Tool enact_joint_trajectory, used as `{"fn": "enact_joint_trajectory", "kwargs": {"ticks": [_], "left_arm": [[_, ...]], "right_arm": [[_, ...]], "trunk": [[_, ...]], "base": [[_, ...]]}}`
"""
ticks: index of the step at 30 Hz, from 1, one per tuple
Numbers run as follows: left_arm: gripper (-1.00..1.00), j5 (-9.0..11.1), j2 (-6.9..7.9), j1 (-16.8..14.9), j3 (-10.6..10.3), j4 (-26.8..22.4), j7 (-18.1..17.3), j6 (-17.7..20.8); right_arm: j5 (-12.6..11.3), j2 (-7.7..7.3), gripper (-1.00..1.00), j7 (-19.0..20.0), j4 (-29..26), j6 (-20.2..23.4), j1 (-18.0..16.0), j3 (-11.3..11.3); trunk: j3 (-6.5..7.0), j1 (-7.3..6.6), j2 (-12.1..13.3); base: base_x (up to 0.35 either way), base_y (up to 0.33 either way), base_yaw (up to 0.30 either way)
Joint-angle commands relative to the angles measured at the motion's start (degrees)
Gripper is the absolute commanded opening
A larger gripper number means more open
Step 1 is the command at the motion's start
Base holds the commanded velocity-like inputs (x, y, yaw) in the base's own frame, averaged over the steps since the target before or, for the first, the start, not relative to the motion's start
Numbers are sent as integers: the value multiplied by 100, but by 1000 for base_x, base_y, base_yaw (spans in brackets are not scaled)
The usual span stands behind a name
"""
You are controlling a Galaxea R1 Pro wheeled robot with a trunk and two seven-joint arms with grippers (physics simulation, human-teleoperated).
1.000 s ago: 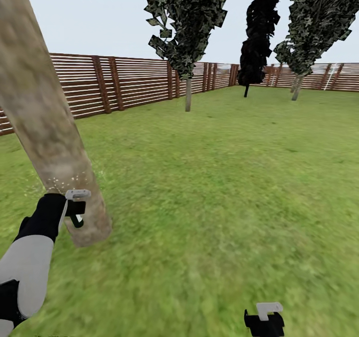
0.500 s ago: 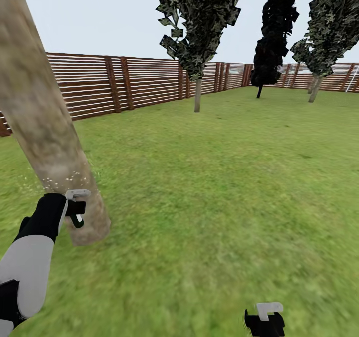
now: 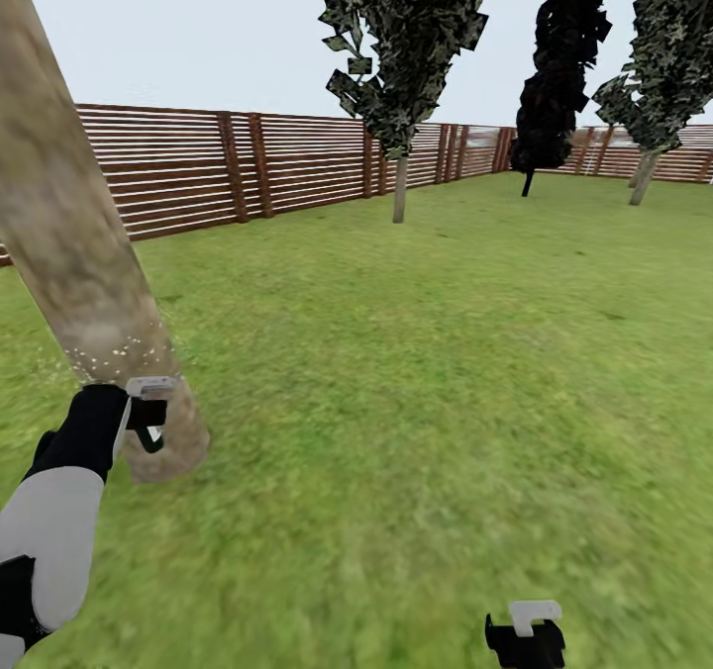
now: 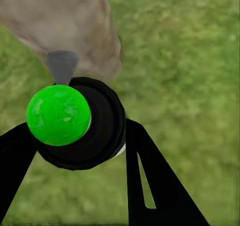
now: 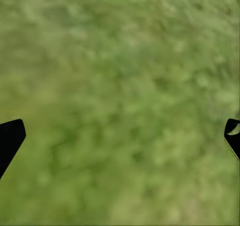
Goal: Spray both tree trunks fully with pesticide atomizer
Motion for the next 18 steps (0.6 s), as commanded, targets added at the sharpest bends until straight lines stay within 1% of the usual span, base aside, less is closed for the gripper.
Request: {"fn": "enact_joint_trajectory", "kwargs": {"ticks": [1,3,5,9,14,18], "left_arm": [[-100,-50,30,214,34,9,150,2],[-100,-34,41,387,40,27,273,-14],[-100,-15,19,441,43,35,305,-24],[-100,6,-18,459,62,37,308,-27],[-100,7,-21,459,77,25,308,-27],[-100,8,-25,460,73,28,313,-27]], "right_arm": [[60,0,100,-19,11,-23,-5,-43],[60,2,100,-19,11,-23,-5,-43],[60,1,100,-19,11,-23,-5,-43],[60,2,100,-19,11,-23,-5,-43],[60,6,100,-19,11,-23,-5,-43],[60,8,100,-19,11,-23,-5,-42]], "trunk": [[-5,0,-2],[-5,0,-2],[-5,0,-2],[-5,0,-2],[-5,0,-2],[-5,0,-2]], "base": [[155,-245,263],[189,-229,271],[211,-215,226],[251,-168,42],[315,-14,13],[60,0,227]]}}
